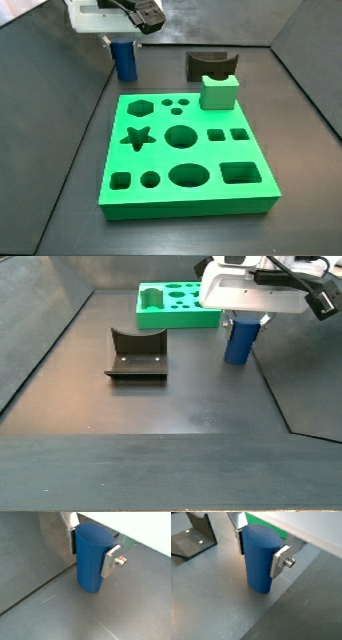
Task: Pick up the oval object. Move up. Move to above the board. Insert the oval object.
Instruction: Pick up the oval object, then move up, then move to above the board.
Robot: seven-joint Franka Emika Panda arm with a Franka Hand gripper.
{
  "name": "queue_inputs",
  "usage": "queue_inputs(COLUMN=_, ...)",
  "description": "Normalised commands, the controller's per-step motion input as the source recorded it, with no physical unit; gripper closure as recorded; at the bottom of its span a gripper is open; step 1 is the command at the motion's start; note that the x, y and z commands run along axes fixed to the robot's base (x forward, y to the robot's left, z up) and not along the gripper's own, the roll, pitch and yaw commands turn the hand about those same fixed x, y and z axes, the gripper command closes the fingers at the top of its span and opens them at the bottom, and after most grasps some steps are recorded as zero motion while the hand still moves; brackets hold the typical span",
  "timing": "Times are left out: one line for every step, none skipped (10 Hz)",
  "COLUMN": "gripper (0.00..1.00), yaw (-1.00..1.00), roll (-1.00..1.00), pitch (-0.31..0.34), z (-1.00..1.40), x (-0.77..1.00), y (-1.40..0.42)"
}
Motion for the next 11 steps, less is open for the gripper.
queue_inputs(gripper=1.0, yaw=0.0, roll=0.0, pitch=0.0, z=0.0, x=0.0, y=0.0)
queue_inputs(gripper=1.0, yaw=0.0, roll=0.0, pitch=0.0, z=0.0, x=0.0, y=0.0)
queue_inputs(gripper=1.0, yaw=0.0, roll=0.0, pitch=0.0, z=0.0, x=0.0, y=0.0)
queue_inputs(gripper=1.0, yaw=0.0, roll=0.0, pitch=0.0, z=0.83, x=0.0, y=0.0)
queue_inputs(gripper=1.0, yaw=0.03, roll=0.0, pitch=0.057, z=0.73, x=-0.06, y=-0.01)
queue_inputs(gripper=1.0, yaw=0.03, roll=0.0, pitch=0.061, z=0.68, x=-0.06, y=0.0)
queue_inputs(gripper=1.0, yaw=0.02, roll=0.01, pitch=0.056, z=0.57, x=-0.04, y=0.0)
queue_inputs(gripper=1.0, yaw=0.02, roll=0.03, pitch=0.051, z=0.4, x=-0.03, y=0.01)
queue_inputs(gripper=1.0, yaw=0.01, roll=0.04, pitch=0.046, z=0.27, x=-0.02, y=0.01)
queue_inputs(gripper=1.0, yaw=-0.11, roll=0.17, pitch=-0.116, z=1.0, x=0.22, y=-0.12)
queue_inputs(gripper=1.0, yaw=-0.1, roll=0.18, pitch=-0.098, z=1.0, x=0.22, y=-0.12)
